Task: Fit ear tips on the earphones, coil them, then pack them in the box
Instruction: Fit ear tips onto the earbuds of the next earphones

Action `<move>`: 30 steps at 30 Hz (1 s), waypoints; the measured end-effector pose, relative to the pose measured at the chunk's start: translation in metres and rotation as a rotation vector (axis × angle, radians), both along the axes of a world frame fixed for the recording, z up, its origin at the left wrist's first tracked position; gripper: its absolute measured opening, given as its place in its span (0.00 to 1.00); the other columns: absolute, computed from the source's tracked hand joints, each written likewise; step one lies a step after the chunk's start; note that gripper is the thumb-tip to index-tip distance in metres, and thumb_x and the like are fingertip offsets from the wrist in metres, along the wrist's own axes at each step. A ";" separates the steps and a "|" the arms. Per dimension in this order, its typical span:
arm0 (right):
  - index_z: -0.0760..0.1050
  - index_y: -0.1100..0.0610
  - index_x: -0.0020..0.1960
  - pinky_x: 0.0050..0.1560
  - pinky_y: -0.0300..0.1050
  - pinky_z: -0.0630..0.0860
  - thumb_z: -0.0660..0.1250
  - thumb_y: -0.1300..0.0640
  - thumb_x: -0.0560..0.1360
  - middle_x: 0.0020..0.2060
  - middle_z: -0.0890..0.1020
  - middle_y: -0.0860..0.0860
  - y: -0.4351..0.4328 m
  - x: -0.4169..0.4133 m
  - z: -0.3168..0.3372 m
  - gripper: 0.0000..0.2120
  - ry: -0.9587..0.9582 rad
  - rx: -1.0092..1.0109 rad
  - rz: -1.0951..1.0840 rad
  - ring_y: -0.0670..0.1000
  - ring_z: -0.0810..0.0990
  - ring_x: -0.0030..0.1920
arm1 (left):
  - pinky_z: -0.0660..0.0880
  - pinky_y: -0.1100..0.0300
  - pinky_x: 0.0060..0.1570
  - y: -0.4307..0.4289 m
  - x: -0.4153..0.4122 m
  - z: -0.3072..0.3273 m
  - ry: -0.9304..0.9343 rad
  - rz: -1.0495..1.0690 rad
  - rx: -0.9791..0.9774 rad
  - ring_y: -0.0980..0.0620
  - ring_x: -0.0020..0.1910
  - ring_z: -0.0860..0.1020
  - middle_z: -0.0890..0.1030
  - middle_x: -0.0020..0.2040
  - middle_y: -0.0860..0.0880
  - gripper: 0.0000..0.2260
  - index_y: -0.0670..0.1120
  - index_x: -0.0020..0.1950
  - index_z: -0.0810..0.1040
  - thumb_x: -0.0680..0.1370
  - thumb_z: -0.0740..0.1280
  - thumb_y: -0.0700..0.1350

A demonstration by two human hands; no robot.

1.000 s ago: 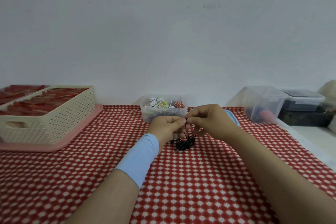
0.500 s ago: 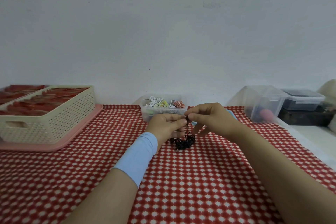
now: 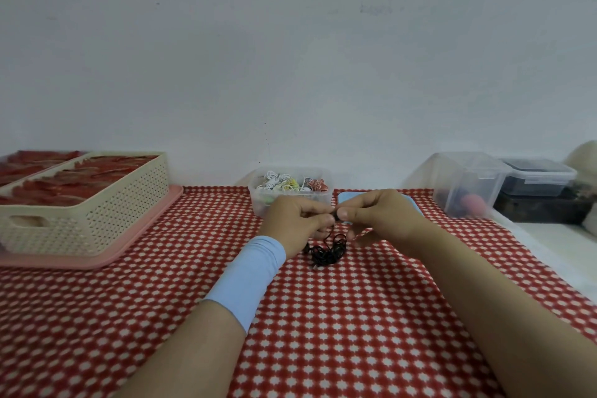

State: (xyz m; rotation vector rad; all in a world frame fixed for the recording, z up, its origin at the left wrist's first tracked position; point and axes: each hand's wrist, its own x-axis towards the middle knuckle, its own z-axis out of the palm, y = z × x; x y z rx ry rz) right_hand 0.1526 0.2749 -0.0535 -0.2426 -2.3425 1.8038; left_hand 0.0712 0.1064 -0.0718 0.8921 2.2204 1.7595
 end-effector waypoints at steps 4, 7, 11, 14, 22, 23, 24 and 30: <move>0.87 0.58 0.49 0.39 0.48 0.85 0.74 0.59 0.76 0.40 0.88 0.54 -0.004 -0.002 0.000 0.04 0.025 -0.005 -0.007 0.52 0.83 0.35 | 0.79 0.67 0.38 0.000 0.000 0.000 -0.028 0.018 0.030 0.57 0.36 0.84 0.85 0.43 0.48 0.09 0.42 0.55 0.84 0.75 0.72 0.37; 0.86 0.58 0.52 0.40 0.50 0.84 0.72 0.58 0.78 0.46 0.88 0.56 -0.002 -0.001 0.001 0.06 0.019 -0.015 0.022 0.53 0.84 0.38 | 0.80 0.65 0.38 0.002 0.000 -0.001 -0.069 0.040 0.048 0.55 0.36 0.83 0.85 0.43 0.47 0.09 0.41 0.55 0.83 0.74 0.73 0.38; 0.86 0.56 0.51 0.37 0.48 0.84 0.73 0.63 0.77 0.44 0.88 0.57 0.001 0.001 0.002 0.06 0.022 0.020 0.059 0.51 0.85 0.37 | 0.81 0.63 0.39 0.003 0.000 -0.001 -0.065 0.023 0.045 0.55 0.36 0.83 0.85 0.40 0.48 0.04 0.44 0.48 0.84 0.74 0.74 0.39; 0.86 0.60 0.50 0.37 0.48 0.84 0.73 0.65 0.76 0.40 0.87 0.59 0.002 -0.001 0.000 0.05 0.046 0.045 0.034 0.51 0.84 0.35 | 0.81 0.62 0.39 0.003 0.001 -0.002 -0.054 0.022 0.041 0.54 0.36 0.83 0.85 0.39 0.48 0.03 0.46 0.44 0.84 0.73 0.75 0.39; 0.86 0.57 0.50 0.35 0.47 0.83 0.72 0.63 0.77 0.41 0.87 0.57 0.001 -0.003 0.002 0.04 0.102 0.158 0.045 0.52 0.84 0.34 | 0.81 0.63 0.37 0.005 0.001 -0.003 -0.156 0.020 0.080 0.55 0.35 0.81 0.83 0.36 0.46 0.05 0.40 0.50 0.84 0.75 0.73 0.38; 0.86 0.57 0.50 0.36 0.47 0.84 0.72 0.62 0.78 0.41 0.87 0.56 0.001 -0.003 0.003 0.04 0.101 0.169 0.048 0.52 0.84 0.34 | 0.81 0.62 0.38 0.005 0.001 -0.003 -0.181 0.003 0.084 0.56 0.34 0.80 0.83 0.35 0.48 0.04 0.40 0.49 0.84 0.76 0.72 0.38; 0.86 0.57 0.49 0.37 0.48 0.84 0.72 0.62 0.78 0.42 0.87 0.56 0.000 -0.003 0.003 0.04 0.094 0.179 0.054 0.51 0.84 0.35 | 0.82 0.60 0.38 0.005 0.001 -0.004 -0.202 -0.014 0.086 0.56 0.34 0.80 0.83 0.35 0.49 0.04 0.40 0.49 0.84 0.77 0.71 0.39; 0.85 0.55 0.56 0.39 0.47 0.84 0.71 0.63 0.78 0.41 0.87 0.53 0.006 0.002 0.009 0.09 0.064 0.158 0.102 0.53 0.85 0.38 | 0.83 0.57 0.40 0.005 0.000 -0.002 -0.327 -0.078 0.131 0.56 0.33 0.80 0.83 0.40 0.45 0.06 0.38 0.50 0.82 0.79 0.68 0.40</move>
